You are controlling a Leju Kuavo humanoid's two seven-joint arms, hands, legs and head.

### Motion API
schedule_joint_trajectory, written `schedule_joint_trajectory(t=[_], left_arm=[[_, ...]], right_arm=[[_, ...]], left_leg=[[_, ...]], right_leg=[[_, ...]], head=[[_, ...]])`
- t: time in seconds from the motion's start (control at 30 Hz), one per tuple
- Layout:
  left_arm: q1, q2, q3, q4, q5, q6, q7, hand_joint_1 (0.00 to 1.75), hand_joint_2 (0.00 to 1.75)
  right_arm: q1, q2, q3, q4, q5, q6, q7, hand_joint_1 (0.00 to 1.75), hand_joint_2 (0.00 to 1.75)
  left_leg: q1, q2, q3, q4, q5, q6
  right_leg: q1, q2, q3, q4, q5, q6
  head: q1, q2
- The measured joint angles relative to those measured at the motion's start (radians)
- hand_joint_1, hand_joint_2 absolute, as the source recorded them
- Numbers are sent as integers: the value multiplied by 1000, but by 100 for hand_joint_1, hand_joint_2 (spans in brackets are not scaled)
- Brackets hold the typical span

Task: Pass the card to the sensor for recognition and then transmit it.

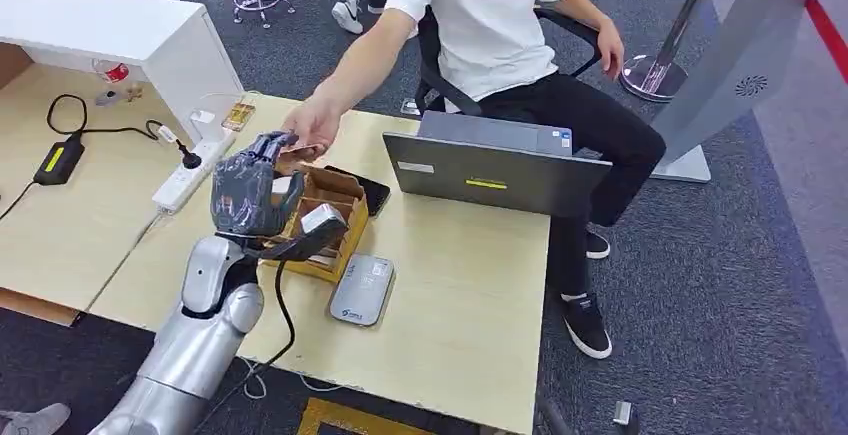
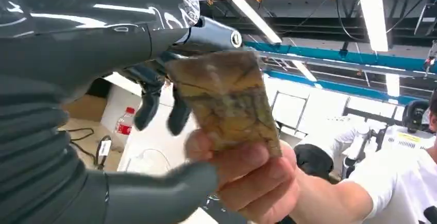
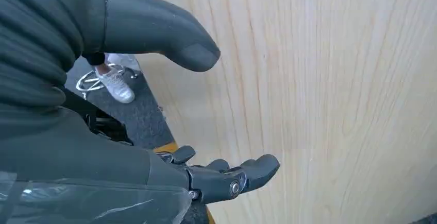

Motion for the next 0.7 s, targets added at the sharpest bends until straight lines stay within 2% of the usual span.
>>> schedule_joint_trajectory(t=[0.37, 0.6, 0.7], left_arm=[[11, -9, 0, 0, -5, -5, -9, 0, 175], [45, -44, -23, 0, -4, -112, -29, 0, 175], [59, -54, -37, 0, -5, -122, -30, 0, 175]], right_arm=[[0, 0, 0, 0, 0, -3, -1, 0, 175], [0, 0, 0, 0, -10, 0, -5, 0, 175], [0, 0, 0, 0, -12, 0, -8, 0, 175]], left_leg=[[0, 0, 0, 0, 0, 0], [0, 0, 0, 0, 0, 0], [0, 0, 0, 0, 0, 0]], right_leg=[[0, 0, 0, 0, 0, 0], [0, 0, 0, 0, 0, 0], [0, 0, 0, 0, 0, 0]], head=[[0, 0], [0, 0], [0, 0]])
